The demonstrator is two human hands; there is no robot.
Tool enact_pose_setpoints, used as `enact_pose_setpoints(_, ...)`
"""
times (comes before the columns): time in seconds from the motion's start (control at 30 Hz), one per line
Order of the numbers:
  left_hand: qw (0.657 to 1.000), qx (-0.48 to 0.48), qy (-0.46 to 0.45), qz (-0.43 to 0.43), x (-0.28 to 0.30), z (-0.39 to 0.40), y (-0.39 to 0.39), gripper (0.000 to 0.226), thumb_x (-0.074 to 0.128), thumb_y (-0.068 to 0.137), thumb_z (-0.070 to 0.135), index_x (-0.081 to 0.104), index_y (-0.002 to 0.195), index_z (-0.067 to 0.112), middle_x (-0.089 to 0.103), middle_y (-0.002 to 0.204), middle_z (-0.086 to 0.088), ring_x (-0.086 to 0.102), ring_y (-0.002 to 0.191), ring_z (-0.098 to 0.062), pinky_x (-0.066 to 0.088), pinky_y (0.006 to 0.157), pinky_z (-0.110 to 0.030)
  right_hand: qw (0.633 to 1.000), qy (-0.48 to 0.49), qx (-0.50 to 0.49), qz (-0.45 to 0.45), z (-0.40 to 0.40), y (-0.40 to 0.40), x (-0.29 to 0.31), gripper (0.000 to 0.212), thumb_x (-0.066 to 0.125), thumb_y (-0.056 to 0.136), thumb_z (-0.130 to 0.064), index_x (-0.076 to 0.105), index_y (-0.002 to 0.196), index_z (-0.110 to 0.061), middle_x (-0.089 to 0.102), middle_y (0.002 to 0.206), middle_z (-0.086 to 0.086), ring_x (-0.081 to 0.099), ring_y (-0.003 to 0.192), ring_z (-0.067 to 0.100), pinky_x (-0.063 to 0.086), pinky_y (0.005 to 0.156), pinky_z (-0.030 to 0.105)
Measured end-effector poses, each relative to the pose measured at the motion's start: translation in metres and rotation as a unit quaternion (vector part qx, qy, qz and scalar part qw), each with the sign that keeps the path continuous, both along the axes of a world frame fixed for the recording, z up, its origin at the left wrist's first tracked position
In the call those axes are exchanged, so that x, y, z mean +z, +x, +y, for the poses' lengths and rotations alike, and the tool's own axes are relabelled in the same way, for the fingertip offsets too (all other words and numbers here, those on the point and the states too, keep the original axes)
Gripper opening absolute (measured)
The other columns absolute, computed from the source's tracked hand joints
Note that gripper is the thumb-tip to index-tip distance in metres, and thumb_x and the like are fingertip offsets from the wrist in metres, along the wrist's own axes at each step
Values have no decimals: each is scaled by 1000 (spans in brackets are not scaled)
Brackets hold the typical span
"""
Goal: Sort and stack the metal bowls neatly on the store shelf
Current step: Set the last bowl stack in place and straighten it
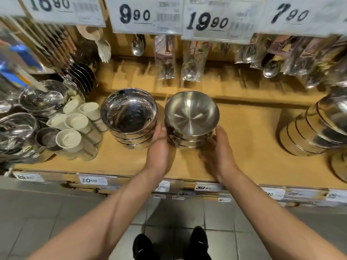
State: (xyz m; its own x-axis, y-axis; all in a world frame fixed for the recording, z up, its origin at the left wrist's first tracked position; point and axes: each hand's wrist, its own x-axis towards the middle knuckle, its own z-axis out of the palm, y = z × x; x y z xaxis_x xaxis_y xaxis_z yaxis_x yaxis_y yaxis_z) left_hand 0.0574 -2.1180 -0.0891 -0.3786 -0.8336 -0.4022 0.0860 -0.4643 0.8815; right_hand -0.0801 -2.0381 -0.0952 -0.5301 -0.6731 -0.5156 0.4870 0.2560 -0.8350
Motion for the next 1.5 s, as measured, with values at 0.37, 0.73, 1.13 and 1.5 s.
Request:
enact_pose_setpoints(0.37,993,106,38,-19,8,28,-46,18,47,105,30,62,109,23,76,91,7,67,112,-28,47,109,-55,997,-55,42,36,2,-68,3,29,49,93,-57,71,97,-39,73,101,-8,67,96,12,53,75,29)
enact_pose_setpoints(0.73,996,-40,-5,-75,13,-12,-59,46,32,104,58,73,83,60,75,93,27,66,106,-9,55,79,-34,995,-53,74,47,3,-87,-11,35,47,100,-52,71,120,-37,74,119,-9,69,112,12,56,83,26)
enact_pose_setpoints(1.13,999,-27,32,-17,13,-25,-54,38,40,105,49,68,100,24,78,83,10,75,79,-8,56,56,-26,995,-42,58,72,-29,-77,7,46,37,101,-50,76,76,-55,77,90,-23,68,102,7,53,94,36)
enact_pose_setpoints(1.5,999,-14,48,-17,15,-23,-47,30,37,107,42,60,121,28,65,125,-3,59,121,-20,51,102,-47,997,-36,42,54,-20,-74,-1,50,34,107,-47,77,82,-52,77,95,-22,71,92,-5,51,95,34)
